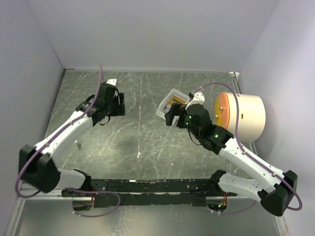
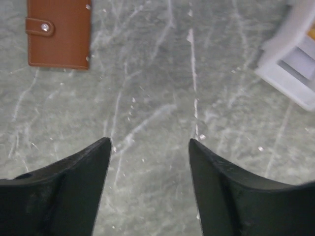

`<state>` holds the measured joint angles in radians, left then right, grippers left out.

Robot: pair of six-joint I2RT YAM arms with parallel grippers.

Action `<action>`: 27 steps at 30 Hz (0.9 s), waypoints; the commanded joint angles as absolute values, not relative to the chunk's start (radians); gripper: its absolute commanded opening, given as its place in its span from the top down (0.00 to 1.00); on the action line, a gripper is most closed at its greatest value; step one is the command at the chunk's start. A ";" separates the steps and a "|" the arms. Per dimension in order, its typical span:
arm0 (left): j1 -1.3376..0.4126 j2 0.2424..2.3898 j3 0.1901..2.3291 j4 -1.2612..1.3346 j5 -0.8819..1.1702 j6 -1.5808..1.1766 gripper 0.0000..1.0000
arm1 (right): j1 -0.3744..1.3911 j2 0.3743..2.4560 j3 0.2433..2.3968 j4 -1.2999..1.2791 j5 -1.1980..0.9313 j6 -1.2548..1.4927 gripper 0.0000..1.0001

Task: Put the credit cards into the card holder
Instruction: Move the card holder to the center of the board.

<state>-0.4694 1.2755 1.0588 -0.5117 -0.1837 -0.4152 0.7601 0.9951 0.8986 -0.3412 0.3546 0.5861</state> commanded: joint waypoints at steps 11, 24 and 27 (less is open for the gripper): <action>-0.212 1.874 1.486 -0.501 -0.132 -0.314 0.28 | 0.756 0.999 0.930 -0.286 0.325 0.516 0.00; -0.103 2.038 1.567 -0.473 -0.138 -0.277 0.22 | 0.756 0.987 0.931 -0.282 0.306 0.519 0.00; -0.091 2.079 1.588 -0.475 -0.083 -0.259 0.20 | 0.756 0.988 0.934 -0.287 0.303 0.519 0.00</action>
<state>-0.1131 2.0243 1.5471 -0.5011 -0.1535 -0.2916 0.7601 0.9974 0.9031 -0.3031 0.3088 0.5331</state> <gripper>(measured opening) 0.789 0.999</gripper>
